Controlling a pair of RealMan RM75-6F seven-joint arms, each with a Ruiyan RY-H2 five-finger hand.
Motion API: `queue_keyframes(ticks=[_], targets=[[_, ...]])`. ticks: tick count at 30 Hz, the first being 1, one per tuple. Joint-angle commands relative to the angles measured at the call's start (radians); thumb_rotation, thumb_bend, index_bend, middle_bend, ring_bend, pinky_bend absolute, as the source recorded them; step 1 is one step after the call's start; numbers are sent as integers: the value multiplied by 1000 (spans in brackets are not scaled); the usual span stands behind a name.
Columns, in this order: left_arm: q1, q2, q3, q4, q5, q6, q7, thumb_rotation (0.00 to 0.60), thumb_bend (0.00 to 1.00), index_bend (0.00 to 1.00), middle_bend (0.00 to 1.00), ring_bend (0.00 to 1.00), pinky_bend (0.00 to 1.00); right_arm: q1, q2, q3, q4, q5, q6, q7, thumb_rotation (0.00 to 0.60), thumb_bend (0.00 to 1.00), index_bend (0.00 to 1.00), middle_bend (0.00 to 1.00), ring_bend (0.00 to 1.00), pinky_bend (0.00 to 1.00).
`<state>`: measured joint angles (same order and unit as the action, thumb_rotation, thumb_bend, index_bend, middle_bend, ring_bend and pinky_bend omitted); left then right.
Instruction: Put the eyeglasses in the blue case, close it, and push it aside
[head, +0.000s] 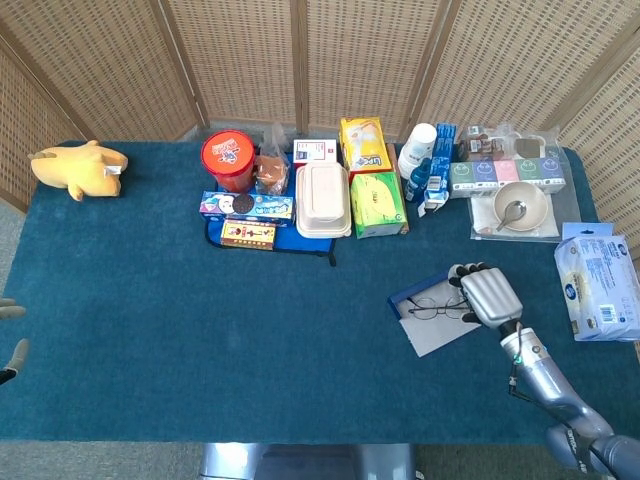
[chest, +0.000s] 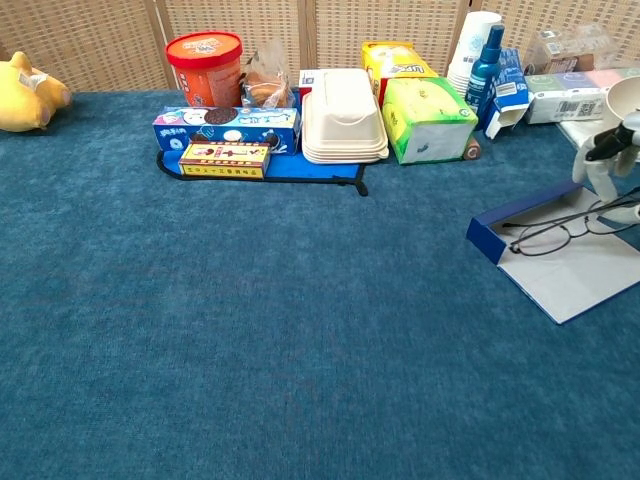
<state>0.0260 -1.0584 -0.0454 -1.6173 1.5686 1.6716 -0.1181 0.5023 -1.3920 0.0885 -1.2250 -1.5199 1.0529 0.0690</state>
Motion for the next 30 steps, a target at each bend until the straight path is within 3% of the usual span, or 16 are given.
queue_keyframes(ticks=[1, 17, 30], targets=[[2, 1, 0, 2, 0, 2, -2, 600, 341, 338, 315, 297, 236, 14, -9, 1, 6, 3, -12, -7, 600, 343, 655, 385, 384, 399], [6, -3, 1, 11, 0, 5, -10, 600, 339, 338, 315, 298, 237, 59, -47, 4, 36, 24, -45, -25, 600, 345, 626, 372, 336, 399], [8, -5, 2, 15, 2, 7, -12, 600, 339, 338, 315, 299, 236, 70, -55, 5, 52, 62, -64, -43, 600, 367, 450, 303, 262, 383]])
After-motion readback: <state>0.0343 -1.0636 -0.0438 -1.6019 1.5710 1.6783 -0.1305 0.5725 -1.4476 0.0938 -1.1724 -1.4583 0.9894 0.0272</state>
